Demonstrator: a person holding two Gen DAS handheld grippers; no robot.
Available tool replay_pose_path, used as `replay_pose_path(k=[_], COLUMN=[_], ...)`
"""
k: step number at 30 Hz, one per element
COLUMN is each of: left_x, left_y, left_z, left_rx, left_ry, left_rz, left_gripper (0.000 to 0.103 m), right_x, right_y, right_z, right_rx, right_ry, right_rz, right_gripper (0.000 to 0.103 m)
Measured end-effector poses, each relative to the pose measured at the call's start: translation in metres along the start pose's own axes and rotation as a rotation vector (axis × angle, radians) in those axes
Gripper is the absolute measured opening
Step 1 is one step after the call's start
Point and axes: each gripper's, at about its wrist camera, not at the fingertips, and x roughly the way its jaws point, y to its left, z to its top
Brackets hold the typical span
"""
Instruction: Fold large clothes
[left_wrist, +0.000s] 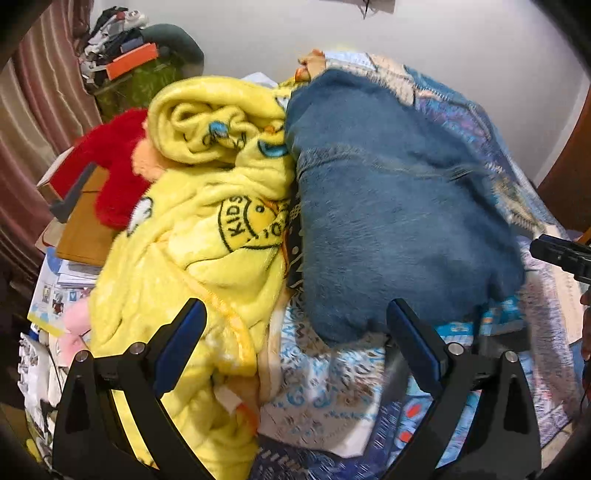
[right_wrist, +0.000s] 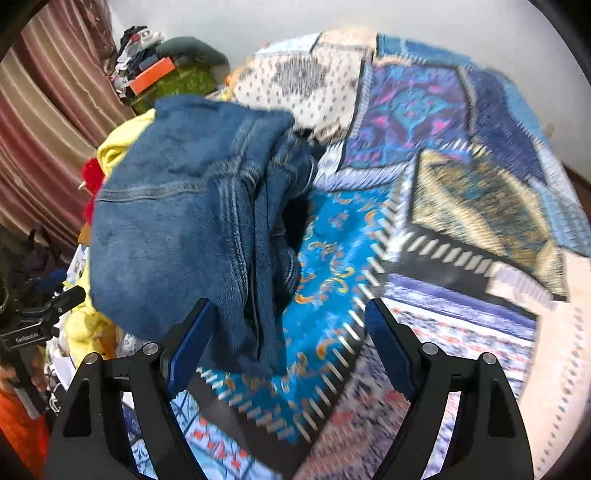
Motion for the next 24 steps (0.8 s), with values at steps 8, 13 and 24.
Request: replay_pose_path(k=[8,13,24], left_x=[-0.128,-0.220,-0.361], left_y=[-0.037,-0.067,-0.108], left_z=[0.003,-0.014,-0.103], left_rx=[0.058,0.111,0.128], left_ry=[-0.243,-0.447,-0.853], left_rz=[-0.027,-0.062,-0.053], left_gripper=[0.099,0.099,0.099], right_x=[-0.140,-0.222,-0.321], right_y=[0.040,0.069,0.120], right_z=[-0.007,-0.027,-0.112], right_rx=[-0.077,-0.129,-0.216], right_ry=[-0.289,-0.481,-0.822], right_rz=[0.042,0.076,0.037], right_gripper=[0.081,0.081,0.081])
